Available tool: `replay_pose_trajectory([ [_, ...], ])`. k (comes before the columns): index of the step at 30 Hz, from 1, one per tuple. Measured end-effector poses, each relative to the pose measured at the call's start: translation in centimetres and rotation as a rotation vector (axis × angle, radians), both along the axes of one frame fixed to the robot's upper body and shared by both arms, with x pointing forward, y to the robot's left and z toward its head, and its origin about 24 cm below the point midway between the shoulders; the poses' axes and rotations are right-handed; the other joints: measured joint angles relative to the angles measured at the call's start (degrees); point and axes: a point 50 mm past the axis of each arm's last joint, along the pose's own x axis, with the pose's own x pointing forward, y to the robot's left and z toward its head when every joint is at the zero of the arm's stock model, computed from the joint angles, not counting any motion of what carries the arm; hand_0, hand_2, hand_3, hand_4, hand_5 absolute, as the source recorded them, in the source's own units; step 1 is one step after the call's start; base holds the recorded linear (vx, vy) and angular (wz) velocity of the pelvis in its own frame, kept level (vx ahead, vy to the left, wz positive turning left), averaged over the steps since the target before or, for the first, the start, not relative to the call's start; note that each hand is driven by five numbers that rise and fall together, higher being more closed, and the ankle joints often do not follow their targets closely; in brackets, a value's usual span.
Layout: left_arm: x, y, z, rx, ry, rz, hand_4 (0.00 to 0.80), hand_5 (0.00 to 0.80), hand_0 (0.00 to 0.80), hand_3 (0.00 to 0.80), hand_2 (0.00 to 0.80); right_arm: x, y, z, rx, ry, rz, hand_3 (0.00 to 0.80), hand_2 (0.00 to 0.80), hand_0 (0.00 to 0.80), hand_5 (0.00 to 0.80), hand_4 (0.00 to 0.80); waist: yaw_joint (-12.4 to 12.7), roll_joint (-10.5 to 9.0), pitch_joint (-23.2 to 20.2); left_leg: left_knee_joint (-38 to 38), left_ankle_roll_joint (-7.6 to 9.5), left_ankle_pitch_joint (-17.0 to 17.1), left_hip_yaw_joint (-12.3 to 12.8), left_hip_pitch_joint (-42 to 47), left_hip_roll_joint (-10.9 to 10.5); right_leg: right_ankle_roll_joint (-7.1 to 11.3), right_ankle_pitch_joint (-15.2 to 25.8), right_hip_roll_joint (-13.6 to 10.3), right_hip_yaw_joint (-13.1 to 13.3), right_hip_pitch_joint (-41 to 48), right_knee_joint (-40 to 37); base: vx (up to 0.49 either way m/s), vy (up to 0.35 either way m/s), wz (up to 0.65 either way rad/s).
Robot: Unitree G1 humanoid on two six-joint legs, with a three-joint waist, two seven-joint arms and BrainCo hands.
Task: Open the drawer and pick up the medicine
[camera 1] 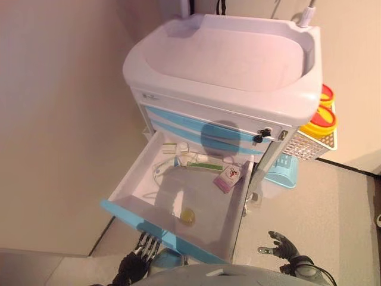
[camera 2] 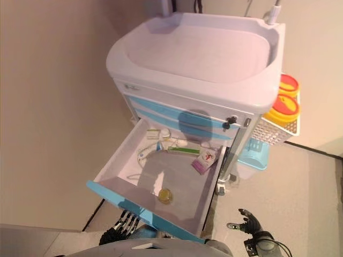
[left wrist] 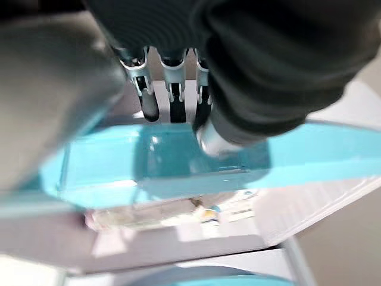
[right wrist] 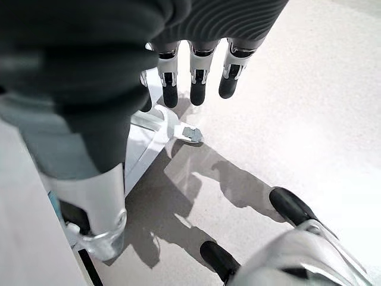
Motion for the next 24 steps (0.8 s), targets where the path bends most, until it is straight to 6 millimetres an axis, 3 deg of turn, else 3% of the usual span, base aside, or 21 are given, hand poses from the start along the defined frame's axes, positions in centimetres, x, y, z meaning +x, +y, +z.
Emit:
replay_pose_trajectory([
  [4, 0.6, 2.0, 0.3, 0.25, 0.024, -0.103, 0.0, 0.0, 0.0, 0.0, 0.0, 0.0, 0.7, -0.2, 0.008, -0.005, 0.017, 0.0, 0.0, 0.0, 0.0, 0.0, -1.4, -0.62, -1.4, -1.7, 0.57, 0.1, 2.0, 0.8, -0.1, 0.45, -0.5, -0.7, 2.5, -1.9, 1.8, 0.005, 0.03, -0.27],
  [9, 0.8, 3.2, 0.1, 0.536, 0.136, -0.221, 0.0, 0.0, 0.0, 0.0, 0.0, -0.1, 0.8, -0.2, -0.011, -0.003, 0.032, 0.0, 0.0, 0.0, 0.0, 0.0, -2.7, -2.33, -3.3, -3.2, 1.09, 0.5, 4.4, 2.7, 0.1, 0.33, -0.3, -0.1, 5.2, -1.7, 1.1, 0.018, 0.035, -0.27],
  [12, 1.7, 3.5, 0.3, 0.71, 0.164, -0.384, 0.0, 0.0, 0.0, 0.0, 0.0, -0.1, 0.8, -0.2, -0.043, -0.008, 0.033, 0.0, 0.0, 0.0, 0.0, 0.0, -3.5, -3.14, -4.1, -4.3, 0.99, 0.5, 5.8, 3.7, 0.4, 0.31, 0.0, 0.2, 6.5, -1.5, 0.4, 0.03, 0.023, -0.24],
  [16, 2.7, 3.7, 0.5, 0.809, 0.154, -0.504, 0.0, 0.0, 0.0, 0.0, 0.0, 0.0, 0.6, -0.2, -0.092, -0.023, -0.003, 0.0, 0.0, 0.0, 0.0, 0.0, -4.2, -3.29, -4.4, -5.1, 1.05, 0.5, 7.2, 4.3, 1.0, 0.59, 1.6, 0.8, 7.9, -0.7, -2.3, 0.015, 0.02, -0.18],
  [24, 3.9, 3.3, 0.6, 0.855, 0.136, -0.573, 0.0, 0.0, 0.0, 0.0, 0.0, 0.2, 0.4, 0.0, -0.134, -0.05, -0.032, 0.0, 0.0, 0.0, 0.0, 0.0, -5.5, -3.56, -4.3, -5.5, 1.21, 0.2, 8.2, 5.0, 1.0, 1.1, 3.9, 1.2, 8.9, 1.4, -6.8, -0.009, 0.017, -0.08],
])
